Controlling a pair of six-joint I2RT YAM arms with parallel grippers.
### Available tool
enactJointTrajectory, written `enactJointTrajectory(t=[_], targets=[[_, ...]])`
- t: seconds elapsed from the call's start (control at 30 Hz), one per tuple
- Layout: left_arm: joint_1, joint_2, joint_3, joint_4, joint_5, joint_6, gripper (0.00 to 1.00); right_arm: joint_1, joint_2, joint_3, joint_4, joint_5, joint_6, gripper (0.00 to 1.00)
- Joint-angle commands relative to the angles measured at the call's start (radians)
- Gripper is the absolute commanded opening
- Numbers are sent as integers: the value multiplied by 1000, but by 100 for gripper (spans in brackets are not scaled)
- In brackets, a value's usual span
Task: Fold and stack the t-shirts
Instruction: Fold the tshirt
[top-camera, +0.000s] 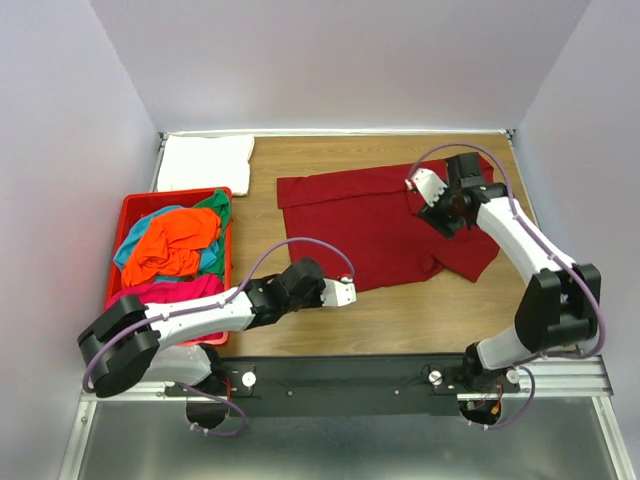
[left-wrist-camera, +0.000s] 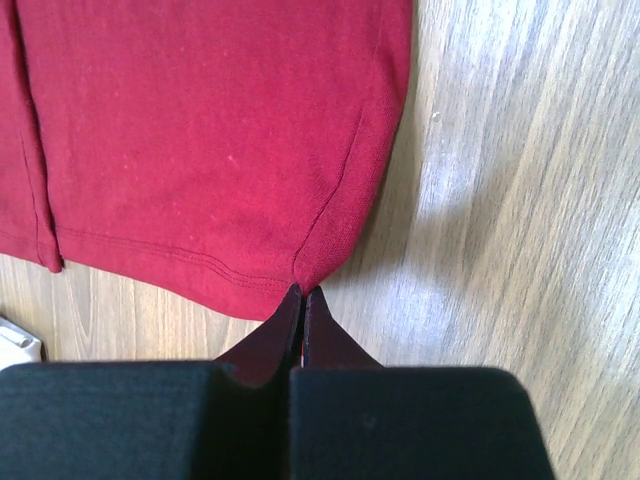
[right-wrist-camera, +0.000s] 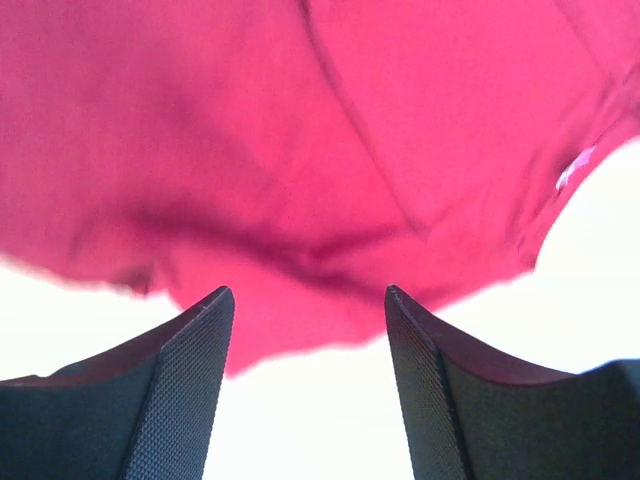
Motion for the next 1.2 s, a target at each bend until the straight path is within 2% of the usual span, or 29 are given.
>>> enactJointTrajectory(t=[0.0, 0.17, 0.43, 0.77, 1.0, 1.17], targets=[[6, -27, -11, 30, 22, 8, 0, -71, -44, -97, -242, -60, -68, 66], [6, -25, -5, 30, 33, 11, 0, -79, -72, -272, -251, -90, -87, 66], [6, -37, -13, 33, 35, 11, 0, -79, 5, -319, -70, -8, 0, 67], [6, -39, -13, 34, 35, 11, 0, -80, 26, -349, 19, 66, 28, 62], [6, -34, -14, 34, 33, 11, 0, -80, 55, -345, 63, 123, 45, 55], [8, -31, -13, 36, 35, 11, 0, -82, 59, -341, 74, 126, 46, 42]])
